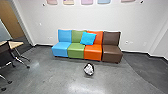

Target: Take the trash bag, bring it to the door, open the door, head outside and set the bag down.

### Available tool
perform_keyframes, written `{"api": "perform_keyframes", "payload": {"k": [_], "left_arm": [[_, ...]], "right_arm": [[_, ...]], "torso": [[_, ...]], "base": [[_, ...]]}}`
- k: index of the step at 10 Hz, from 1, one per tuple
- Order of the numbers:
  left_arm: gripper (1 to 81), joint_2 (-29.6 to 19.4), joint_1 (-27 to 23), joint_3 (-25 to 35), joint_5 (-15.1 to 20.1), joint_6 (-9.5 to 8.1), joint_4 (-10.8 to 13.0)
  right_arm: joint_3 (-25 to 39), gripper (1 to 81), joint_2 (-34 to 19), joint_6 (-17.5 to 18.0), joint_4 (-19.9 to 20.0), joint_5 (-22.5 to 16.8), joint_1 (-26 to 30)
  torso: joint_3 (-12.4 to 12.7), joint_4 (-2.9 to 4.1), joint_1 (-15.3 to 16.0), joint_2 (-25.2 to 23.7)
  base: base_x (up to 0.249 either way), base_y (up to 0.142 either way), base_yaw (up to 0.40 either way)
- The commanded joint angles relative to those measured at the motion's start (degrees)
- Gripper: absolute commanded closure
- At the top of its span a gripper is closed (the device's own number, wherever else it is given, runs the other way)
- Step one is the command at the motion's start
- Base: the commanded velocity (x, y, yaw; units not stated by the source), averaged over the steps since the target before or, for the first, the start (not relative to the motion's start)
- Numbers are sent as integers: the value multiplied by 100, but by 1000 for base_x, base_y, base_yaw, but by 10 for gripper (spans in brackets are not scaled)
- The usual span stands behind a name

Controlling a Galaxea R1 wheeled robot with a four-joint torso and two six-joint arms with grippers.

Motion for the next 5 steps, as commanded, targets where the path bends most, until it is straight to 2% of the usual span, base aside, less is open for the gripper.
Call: {"api": "perform_keyframes", "payload": {"k": [1,4,5], "left_arm": [[10,-40,-152,16,336,-13,-7],[10,-40,-152,16,336,-13,-7],[10,-40,-152,16,336,-13,-7]], "right_arm": [[132,10,-85,-19,-33,-374,138],[115,10,-85,-19,-33,-374,138],[123,10,-85,-19,-33,-365,138]], "torso": [[0,0,0,0],[0,0,-2,0],[0,0,-2,0]], "base": [[132,0,0],[132,0,0],[132,66,0]]}}
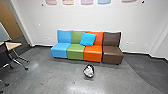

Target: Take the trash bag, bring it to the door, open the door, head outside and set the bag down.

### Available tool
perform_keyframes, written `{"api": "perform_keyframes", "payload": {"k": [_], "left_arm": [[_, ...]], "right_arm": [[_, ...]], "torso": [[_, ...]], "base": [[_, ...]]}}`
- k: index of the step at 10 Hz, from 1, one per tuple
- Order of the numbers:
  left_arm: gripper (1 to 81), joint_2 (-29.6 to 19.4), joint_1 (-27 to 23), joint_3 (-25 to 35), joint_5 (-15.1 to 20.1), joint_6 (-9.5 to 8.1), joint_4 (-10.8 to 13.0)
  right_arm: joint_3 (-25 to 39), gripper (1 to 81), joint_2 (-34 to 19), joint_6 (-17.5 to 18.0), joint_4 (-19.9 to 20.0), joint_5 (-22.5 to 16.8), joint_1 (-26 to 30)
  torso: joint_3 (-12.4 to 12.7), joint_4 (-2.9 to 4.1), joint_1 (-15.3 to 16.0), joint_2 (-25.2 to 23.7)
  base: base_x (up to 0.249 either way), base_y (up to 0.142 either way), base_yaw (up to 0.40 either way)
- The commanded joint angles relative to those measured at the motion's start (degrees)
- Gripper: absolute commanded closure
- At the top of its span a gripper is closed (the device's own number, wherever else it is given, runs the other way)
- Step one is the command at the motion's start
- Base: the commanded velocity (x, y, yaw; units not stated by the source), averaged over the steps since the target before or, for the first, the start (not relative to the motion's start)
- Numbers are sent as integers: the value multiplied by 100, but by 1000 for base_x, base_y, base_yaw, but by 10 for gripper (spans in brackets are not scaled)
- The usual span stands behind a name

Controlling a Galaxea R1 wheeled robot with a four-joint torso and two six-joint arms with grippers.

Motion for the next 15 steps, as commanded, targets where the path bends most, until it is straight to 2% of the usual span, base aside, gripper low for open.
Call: {"api": "perform_keyframes", "payload": {"k": [1,6,15], "left_arm": [[10,-46,-154,14,336,-13,-16],[10,-46,-154,14,336,-13,-7],[10,-55,-154,5,336,-13,-16]], "right_arm": [[132,10,-80,-21,-33,-364,142],[141,10,-72,-21,-33,-355,142],[167,10,-89,-4,2,-338,142]], "torso": [[0,0,0,0],[0,0,0,0],[0,0,0,0]], "base": [[132,67,0],[132,67,0],[119,0,0]]}}
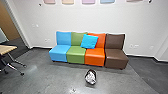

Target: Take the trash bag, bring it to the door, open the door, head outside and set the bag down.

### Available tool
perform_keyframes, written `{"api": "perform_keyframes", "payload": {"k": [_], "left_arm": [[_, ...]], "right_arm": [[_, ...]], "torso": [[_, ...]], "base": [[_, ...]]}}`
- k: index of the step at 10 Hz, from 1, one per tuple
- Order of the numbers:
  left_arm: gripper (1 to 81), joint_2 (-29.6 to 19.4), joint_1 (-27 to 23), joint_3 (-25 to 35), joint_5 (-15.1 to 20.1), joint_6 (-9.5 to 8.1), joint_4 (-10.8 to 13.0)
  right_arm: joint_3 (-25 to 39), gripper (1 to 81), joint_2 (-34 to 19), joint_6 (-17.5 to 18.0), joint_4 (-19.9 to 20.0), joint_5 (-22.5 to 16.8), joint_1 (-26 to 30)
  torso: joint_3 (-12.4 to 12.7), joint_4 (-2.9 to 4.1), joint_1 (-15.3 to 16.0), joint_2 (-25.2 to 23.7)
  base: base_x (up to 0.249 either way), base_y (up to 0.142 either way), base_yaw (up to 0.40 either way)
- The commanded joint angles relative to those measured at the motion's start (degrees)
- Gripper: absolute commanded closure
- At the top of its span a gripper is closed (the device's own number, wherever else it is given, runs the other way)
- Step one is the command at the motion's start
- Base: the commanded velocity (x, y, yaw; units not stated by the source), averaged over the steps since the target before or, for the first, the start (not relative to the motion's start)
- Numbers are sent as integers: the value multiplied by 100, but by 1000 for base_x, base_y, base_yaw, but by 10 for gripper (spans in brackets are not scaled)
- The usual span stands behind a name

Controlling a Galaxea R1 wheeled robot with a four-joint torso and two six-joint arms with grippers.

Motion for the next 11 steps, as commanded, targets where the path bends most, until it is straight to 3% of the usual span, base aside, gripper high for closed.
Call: {"api": "perform_keyframes", "payload": {"k": [1,11], "left_arm": [[10,-52,-167,-4,336,-13,-16],[10,-16,-167,-4,415,-22,-104]], "right_arm": [[148,10,-100,5,-4,-344,131],[201,10,-144,40,-39,-309,96]], "torso": [[0,0,0,0],[0,0,0,0]], "base": [[118,0,0],[118,0,0]]}}
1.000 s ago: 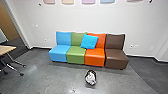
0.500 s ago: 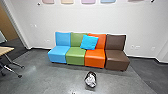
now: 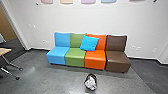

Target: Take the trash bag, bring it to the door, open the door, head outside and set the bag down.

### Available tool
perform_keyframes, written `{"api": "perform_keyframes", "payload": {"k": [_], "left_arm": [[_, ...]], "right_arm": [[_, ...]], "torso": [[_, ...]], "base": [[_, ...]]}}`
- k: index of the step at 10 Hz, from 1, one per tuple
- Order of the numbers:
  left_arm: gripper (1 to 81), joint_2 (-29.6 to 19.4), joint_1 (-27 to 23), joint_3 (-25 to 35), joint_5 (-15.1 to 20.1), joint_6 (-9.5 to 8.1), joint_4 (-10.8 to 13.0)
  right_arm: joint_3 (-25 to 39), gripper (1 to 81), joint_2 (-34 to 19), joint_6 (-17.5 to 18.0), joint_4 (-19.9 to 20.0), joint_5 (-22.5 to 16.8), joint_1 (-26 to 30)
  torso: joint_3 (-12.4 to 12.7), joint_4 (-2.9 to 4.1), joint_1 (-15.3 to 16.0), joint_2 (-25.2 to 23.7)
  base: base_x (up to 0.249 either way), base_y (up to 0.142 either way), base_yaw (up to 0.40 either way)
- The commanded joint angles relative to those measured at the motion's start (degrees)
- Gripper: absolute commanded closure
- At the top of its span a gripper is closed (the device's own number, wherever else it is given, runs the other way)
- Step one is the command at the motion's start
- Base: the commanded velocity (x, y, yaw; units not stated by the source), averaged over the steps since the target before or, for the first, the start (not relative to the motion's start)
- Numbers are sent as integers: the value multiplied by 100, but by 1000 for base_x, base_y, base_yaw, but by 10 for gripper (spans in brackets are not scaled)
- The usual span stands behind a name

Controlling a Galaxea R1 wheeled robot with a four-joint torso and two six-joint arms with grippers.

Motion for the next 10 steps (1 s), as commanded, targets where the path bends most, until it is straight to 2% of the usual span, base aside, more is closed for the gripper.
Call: {"api": "perform_keyframes", "payload": {"k": [1,10], "left_arm": [[10,-76,-167,-4,371,0,-47],[10,-94,-158,-4,354,0,-55]], "right_arm": [[248,10,-86,13,-40,-327,89],[232,10,-68,-4,-40,-343,98]], "torso": [[0,0,0,0],[0,0,0,0]], "base": [[118,0,0],[117,0,0]]}}
